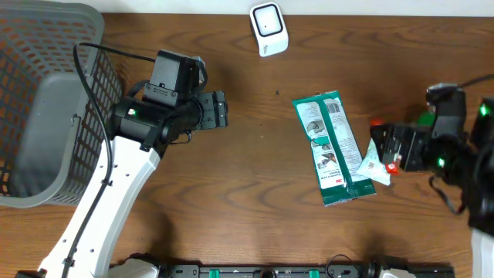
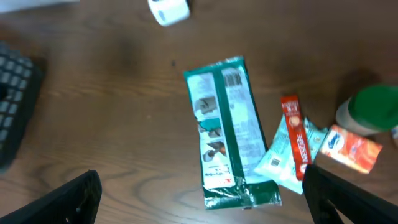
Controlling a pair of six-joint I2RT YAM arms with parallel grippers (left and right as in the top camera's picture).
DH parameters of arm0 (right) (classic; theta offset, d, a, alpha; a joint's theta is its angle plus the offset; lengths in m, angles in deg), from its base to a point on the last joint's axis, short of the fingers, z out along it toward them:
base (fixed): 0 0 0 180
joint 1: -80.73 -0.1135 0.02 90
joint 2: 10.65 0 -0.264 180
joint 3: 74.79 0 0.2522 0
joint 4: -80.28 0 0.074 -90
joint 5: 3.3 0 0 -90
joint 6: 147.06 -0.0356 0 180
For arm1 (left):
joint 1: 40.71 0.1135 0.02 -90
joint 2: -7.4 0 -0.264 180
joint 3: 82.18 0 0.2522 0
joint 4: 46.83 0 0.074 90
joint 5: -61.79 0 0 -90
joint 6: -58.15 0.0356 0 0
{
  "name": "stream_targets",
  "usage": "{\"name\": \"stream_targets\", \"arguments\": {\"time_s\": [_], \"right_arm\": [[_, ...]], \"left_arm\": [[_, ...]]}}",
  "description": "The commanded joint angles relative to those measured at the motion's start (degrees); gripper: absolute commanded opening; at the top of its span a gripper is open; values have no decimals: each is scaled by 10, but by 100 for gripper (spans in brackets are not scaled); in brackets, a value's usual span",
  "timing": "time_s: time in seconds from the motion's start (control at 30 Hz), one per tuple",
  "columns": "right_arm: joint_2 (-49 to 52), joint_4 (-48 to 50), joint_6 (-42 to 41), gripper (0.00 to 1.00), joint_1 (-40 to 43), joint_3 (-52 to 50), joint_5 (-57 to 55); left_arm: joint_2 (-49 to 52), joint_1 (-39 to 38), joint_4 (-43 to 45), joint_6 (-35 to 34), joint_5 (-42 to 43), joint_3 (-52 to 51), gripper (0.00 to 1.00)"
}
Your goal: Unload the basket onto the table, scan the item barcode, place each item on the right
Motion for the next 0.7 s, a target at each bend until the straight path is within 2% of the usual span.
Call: {"name": "stream_targets", "arguments": {"time_s": [0.0, 0.33, 0.5, 0.67], "right_arm": [[-37, -1, -3, 99, -22, 3, -2], [-137, -1, -2, 99, -101, 3, -2], [-192, 0, 14, 99, -128, 0, -47], [-274, 34, 14, 99, -138, -59, -72]], "left_arm": [[2, 2, -1, 9, -8, -1, 82], [2, 2, -1, 9, -8, -1, 82], [2, 2, -2, 10, -8, -1, 82], [2, 2, -1, 9, -8, -1, 82]]}}
